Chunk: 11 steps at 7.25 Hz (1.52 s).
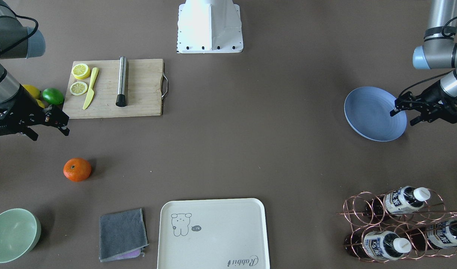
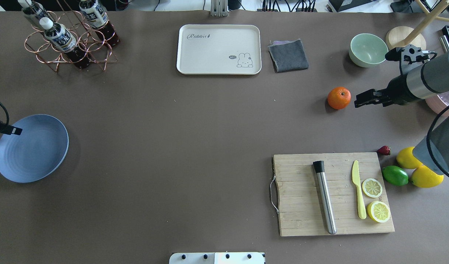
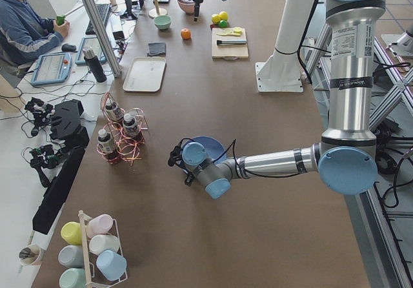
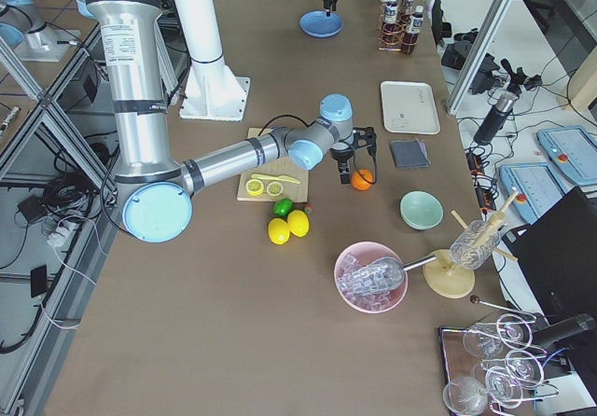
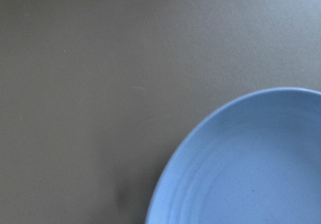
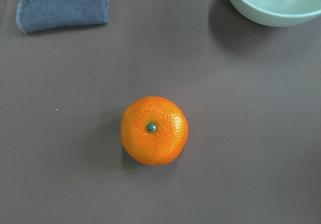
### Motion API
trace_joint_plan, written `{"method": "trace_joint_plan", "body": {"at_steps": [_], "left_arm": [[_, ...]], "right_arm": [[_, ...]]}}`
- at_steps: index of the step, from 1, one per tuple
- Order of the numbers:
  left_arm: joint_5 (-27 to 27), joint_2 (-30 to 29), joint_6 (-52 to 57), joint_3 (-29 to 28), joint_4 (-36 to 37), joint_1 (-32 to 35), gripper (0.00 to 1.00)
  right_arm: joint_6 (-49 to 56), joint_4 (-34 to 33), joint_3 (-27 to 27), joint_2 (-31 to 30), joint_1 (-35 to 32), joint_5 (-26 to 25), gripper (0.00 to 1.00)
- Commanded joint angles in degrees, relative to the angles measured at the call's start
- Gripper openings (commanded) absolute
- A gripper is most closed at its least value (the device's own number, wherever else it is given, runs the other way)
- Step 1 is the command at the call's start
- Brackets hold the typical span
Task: Pick orange to plate
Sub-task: 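Push the blue plate inward with the left gripper while right hovers over orange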
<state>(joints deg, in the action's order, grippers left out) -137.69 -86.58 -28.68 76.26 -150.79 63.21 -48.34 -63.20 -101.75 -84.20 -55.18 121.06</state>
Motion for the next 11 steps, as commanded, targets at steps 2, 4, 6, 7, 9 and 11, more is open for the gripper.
{"method": "trace_joint_plan", "body": {"at_steps": [2, 4, 6, 7, 9, 11], "left_arm": [[-0.30, 0.19, -0.23, -0.41, -1.70, -0.01, 0.46], [-0.21, -1.39, -2.41, -1.02, -1.44, -0.01, 0.03], [-0.47, -2.79, -11.61, 1.77, -2.23, 1.73, 0.00], [-0.65, -4.11, -18.53, 4.92, -2.14, 1.74, 0.00], [-0.12, -11.55, -37.32, 8.72, -2.05, -0.09, 0.00], [9.49, -19.28, -44.31, 9.17, -0.40, -11.28, 0.00]], "right_arm": [[0.00, 0.01, 0.06, 0.00, 0.07, -0.03, 1.00], [0.00, 0.01, 0.06, 0.00, 0.07, -0.03, 1.00], [0.00, 0.01, 0.06, 0.00, 0.07, -0.03, 1.00], [0.00, 0.01, 0.06, 0.00, 0.16, -0.03, 1.00], [0.00, 0.01, 0.06, 0.00, 0.16, -0.03, 1.00], [0.00, 0.01, 0.06, 0.09, 0.16, -0.03, 1.00]]}}
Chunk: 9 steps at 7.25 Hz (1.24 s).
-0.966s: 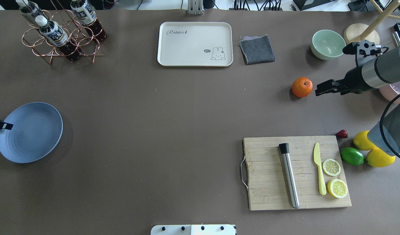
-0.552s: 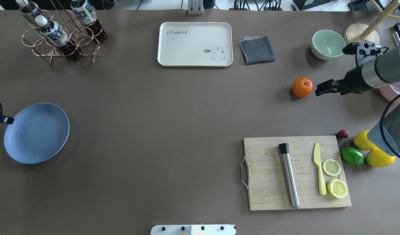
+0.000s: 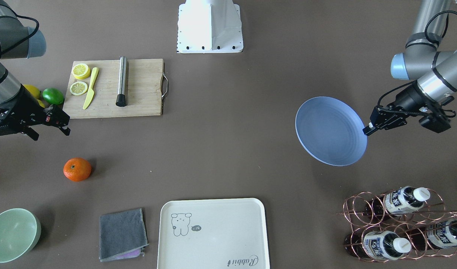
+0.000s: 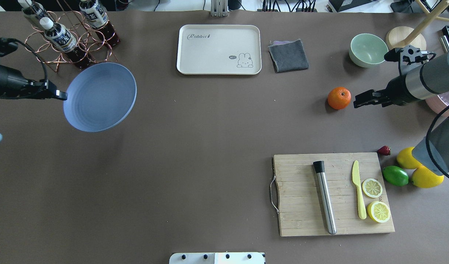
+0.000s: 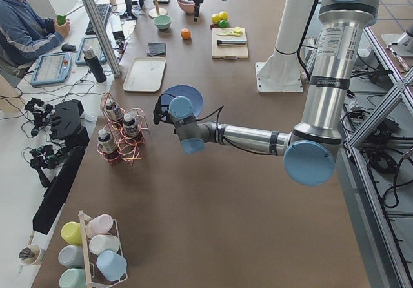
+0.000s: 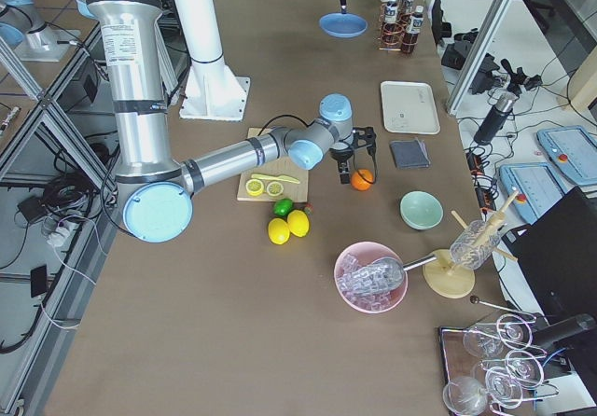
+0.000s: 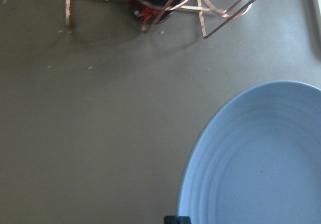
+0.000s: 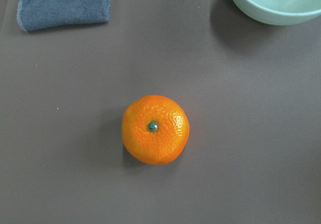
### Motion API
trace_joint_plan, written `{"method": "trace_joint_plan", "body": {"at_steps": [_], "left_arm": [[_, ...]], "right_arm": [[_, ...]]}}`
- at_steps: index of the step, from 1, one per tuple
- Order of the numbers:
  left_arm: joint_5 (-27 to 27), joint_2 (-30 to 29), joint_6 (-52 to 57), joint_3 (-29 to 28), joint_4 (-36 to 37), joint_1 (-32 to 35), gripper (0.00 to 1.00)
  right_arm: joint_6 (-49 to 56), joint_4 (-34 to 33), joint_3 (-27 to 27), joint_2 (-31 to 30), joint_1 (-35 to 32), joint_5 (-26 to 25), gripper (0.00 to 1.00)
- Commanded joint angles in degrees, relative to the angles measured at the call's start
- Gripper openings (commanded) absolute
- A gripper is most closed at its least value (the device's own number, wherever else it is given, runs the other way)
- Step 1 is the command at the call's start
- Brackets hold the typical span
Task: Pick orange to plate
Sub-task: 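Push the blue plate inward with the left gripper while right hovers over orange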
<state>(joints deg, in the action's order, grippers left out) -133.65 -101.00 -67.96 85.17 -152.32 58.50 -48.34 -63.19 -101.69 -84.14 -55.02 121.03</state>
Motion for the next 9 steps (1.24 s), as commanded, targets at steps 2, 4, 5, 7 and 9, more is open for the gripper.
{"method": "trace_joint_plan", "body": {"at_steps": [2, 4, 5, 7, 9], "left_arm": [[14.78, -14.43, -6.22, 0.52, 15.13, -14.86, 0.00], [21.48, -19.31, -6.31, 0.17, 20.21, -21.74, 0.00], [23.16, -19.32, -6.31, -0.27, 20.13, -23.15, 0.00], [23.62, -19.32, -6.31, 0.25, 20.13, -23.78, 0.00], [23.97, -19.06, -5.78, 0.95, 19.95, -24.48, 0.97]], "right_arm": [[0.00, 0.00, 0.17, 0.03, 0.09, -1.66, 1.00], [0.00, 0.00, 0.26, 0.03, 0.18, -1.67, 1.00], [0.00, 0.00, 0.26, 0.03, 0.18, -1.58, 1.00], [0.00, 0.00, 0.26, 0.03, 0.27, -1.67, 1.00], [0.00, 0.00, 0.00, 0.03, 0.27, -1.67, 1.00]]}}
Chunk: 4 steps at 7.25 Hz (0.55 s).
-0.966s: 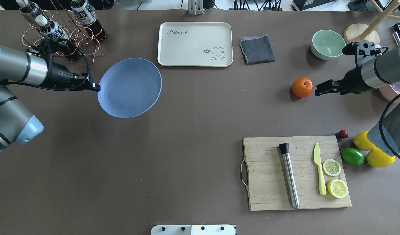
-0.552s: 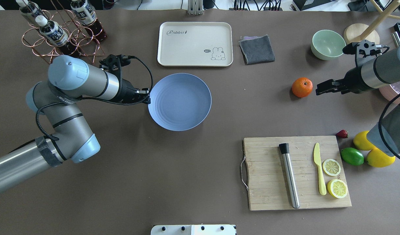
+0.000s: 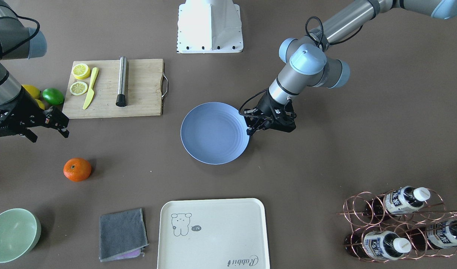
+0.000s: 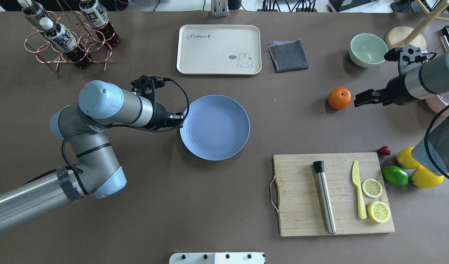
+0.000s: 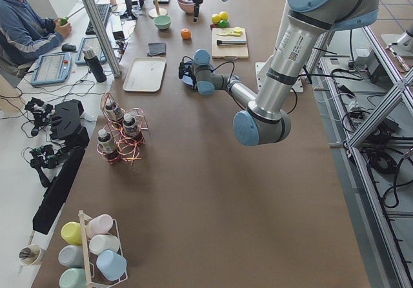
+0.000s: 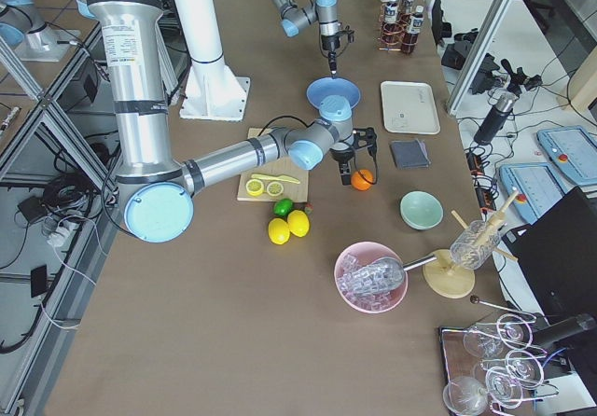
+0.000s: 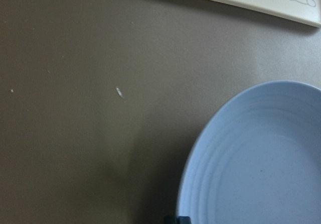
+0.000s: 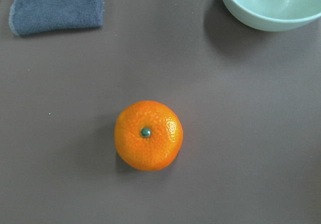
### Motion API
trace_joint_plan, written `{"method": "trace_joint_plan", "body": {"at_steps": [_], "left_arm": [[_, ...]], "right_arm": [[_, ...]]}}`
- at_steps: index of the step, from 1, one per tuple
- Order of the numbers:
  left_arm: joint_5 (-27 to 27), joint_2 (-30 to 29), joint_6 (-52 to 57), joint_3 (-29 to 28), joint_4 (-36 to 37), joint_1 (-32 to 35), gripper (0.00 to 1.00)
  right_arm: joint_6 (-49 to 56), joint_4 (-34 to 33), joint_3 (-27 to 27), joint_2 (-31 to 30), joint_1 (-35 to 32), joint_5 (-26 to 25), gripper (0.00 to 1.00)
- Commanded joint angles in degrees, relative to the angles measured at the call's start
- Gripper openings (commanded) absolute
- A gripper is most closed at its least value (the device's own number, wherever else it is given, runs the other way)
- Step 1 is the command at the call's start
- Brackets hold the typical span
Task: Pick orange to plate
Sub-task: 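Push the blue plate inward with the left gripper while right hovers over orange, then lower the right gripper onto the orange and close it while the left arm withdraws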
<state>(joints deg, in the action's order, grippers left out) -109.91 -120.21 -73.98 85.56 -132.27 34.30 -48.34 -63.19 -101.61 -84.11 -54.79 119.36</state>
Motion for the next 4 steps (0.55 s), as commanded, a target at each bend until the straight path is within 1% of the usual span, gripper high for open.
{"method": "trace_joint_plan", "body": {"at_steps": [1, 2, 3, 4], "left_arm": [[0.57, 0.68, 0.24, 2.23, 0.08, 0.06, 0.98], [-0.21, 1.29, 0.59, 2.59, 1.91, 2.24, 0.98], [-6.05, 2.60, 4.60, 4.77, 6.89, 7.66, 0.98], [-12.55, 4.88, 10.64, 7.66, 12.85, 13.89, 0.98]], "right_arm": [[0.00, 0.00, -0.08, 0.09, 0.04, 0.00, 1.00], [0.00, -0.35, 0.52, 0.96, 0.47, 0.08, 1.00], [0.00, -2.00, 1.40, 2.71, 0.65, 0.08, 1.00], [0.00, -4.20, 3.76, 5.69, 0.83, 0.08, 1.00]]}}
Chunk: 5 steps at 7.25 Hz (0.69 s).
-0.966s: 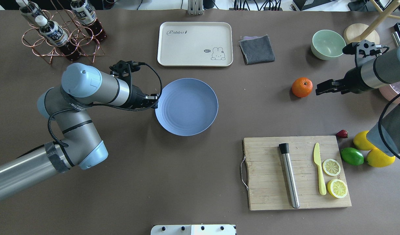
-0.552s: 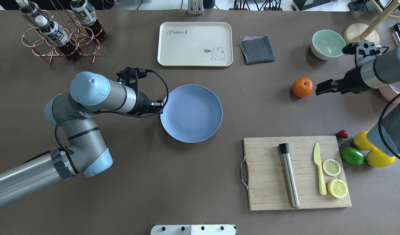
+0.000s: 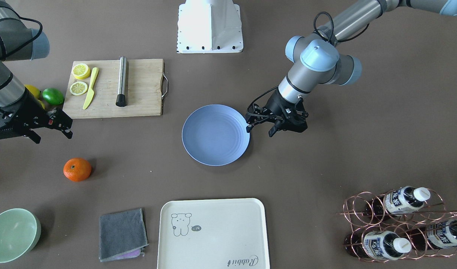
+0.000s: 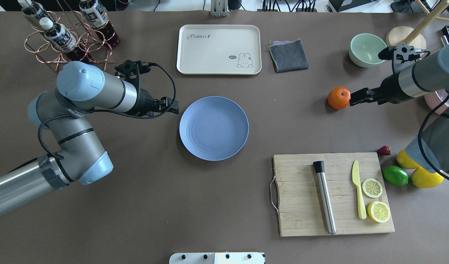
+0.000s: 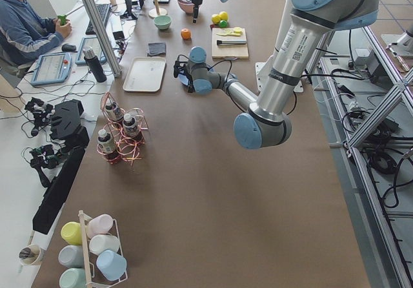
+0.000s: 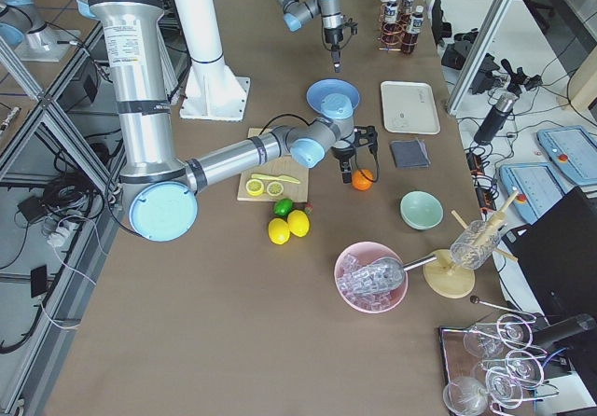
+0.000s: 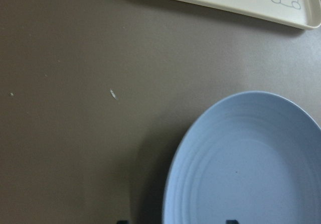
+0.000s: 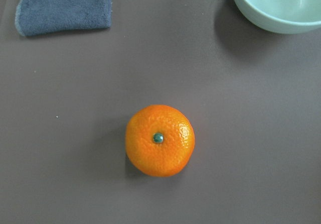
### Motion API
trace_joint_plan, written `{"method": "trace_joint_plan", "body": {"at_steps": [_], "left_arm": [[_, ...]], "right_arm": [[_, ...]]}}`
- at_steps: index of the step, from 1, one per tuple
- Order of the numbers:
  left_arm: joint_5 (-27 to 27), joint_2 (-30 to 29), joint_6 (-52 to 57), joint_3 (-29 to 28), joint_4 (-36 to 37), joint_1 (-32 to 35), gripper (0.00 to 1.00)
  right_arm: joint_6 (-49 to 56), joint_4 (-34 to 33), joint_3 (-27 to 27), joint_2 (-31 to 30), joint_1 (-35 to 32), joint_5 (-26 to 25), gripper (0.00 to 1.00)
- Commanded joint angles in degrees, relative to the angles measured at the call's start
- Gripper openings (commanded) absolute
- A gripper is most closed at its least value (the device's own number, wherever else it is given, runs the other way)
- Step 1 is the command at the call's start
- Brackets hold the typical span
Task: Pick orange to plate
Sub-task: 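Lower the right gripper onto the orange and close it while the left arm withdraws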
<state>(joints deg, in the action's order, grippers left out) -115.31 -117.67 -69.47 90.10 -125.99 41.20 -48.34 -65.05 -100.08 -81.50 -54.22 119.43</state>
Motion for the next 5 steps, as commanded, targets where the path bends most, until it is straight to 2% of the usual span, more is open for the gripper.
{"method": "trace_joint_plan", "body": {"at_steps": [1, 3, 4, 5], "left_arm": [[-9.64, 6.18, 10.28, 6.46, 8.99, 10.71, 0.98], [-10.20, 11.47, 15.21, 8.69, 8.92, 16.17, 0.98], [-10.20, 16.11, 15.85, 8.60, 9.10, 16.45, 0.98], [-10.54, 20.24, 18.38, 8.25, 8.66, 19.85, 0.98]], "right_arm": [[0.00, -3.41, 4.18, 4.84, 0.43, 0.01, 1.00], [0.09, -3.50, 4.72, 4.86, 0.43, 0.19, 1.00], [0.09, -3.59, 4.72, 4.86, 0.43, 0.28, 1.00], [0.00, -4.20, 4.98, 5.03, 0.43, 0.28, 1.00]]}}
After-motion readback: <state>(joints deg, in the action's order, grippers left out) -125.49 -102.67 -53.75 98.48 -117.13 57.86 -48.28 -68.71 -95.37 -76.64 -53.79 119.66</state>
